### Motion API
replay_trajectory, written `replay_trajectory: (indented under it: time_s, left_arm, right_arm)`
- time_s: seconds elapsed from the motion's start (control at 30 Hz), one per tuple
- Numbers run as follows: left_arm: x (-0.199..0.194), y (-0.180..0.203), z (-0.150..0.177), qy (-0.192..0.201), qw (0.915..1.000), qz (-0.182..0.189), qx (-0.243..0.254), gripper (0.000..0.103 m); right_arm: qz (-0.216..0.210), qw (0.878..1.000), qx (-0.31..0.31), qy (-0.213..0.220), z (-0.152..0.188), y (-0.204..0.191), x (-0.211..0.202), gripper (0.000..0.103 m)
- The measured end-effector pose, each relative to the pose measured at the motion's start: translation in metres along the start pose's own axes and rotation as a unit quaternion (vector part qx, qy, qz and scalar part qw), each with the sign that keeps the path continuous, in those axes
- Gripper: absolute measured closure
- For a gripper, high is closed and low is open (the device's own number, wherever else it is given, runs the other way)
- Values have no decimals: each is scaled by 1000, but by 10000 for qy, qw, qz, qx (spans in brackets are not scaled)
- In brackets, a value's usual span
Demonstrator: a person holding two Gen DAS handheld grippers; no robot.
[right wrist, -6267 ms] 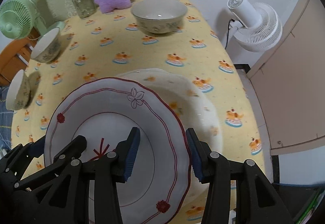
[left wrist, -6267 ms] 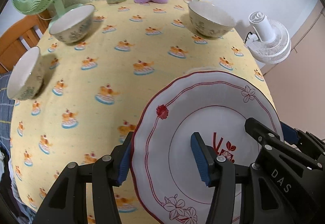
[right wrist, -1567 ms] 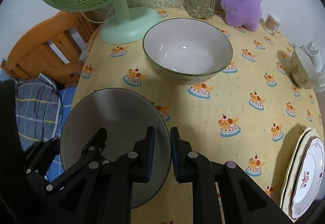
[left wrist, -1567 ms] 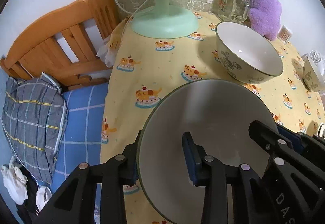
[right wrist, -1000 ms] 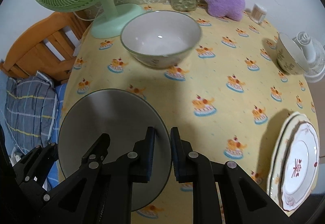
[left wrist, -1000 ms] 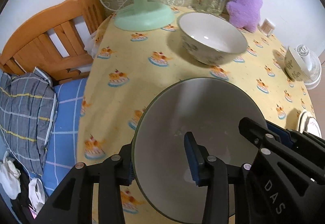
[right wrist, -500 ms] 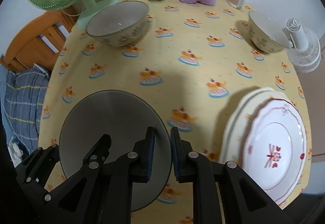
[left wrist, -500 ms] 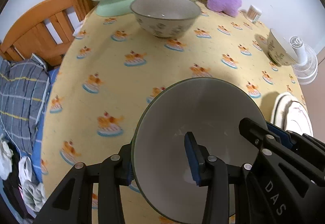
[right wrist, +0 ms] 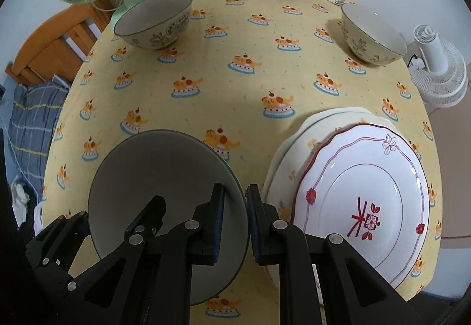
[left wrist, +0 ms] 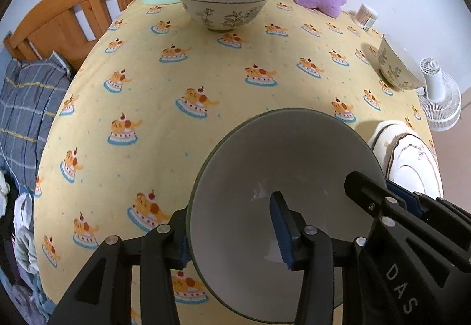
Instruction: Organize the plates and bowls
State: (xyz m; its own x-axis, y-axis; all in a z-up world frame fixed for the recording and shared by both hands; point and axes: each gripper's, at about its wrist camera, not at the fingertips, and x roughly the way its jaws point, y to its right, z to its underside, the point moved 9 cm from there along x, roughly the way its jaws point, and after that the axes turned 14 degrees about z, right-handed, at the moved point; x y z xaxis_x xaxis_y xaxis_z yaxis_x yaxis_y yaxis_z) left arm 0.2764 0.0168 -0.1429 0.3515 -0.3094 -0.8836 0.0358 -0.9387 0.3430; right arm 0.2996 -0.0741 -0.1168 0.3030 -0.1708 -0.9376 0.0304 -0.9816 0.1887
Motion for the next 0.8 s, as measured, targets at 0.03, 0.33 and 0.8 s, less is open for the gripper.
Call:
replay_trajectory:
  time_s: [0.03, 0.33, 0.8]
  left_arm:
    - [0, 0, 1, -13, 10000, 31, -59, 58]
    - [-1, 0, 3, 93, 9998, -122, -131, 57]
    - [-25, 0, -5, 297, 9988, -389, -21, 34]
  right_arm:
    - [20, 10000, -51, 27, 0, 0, -1, 84]
    - [-124, 9998, -138, 71, 0, -2, 1, 81]
    - [-386, 9980, -505, 22, -8, -1, -14, 81]
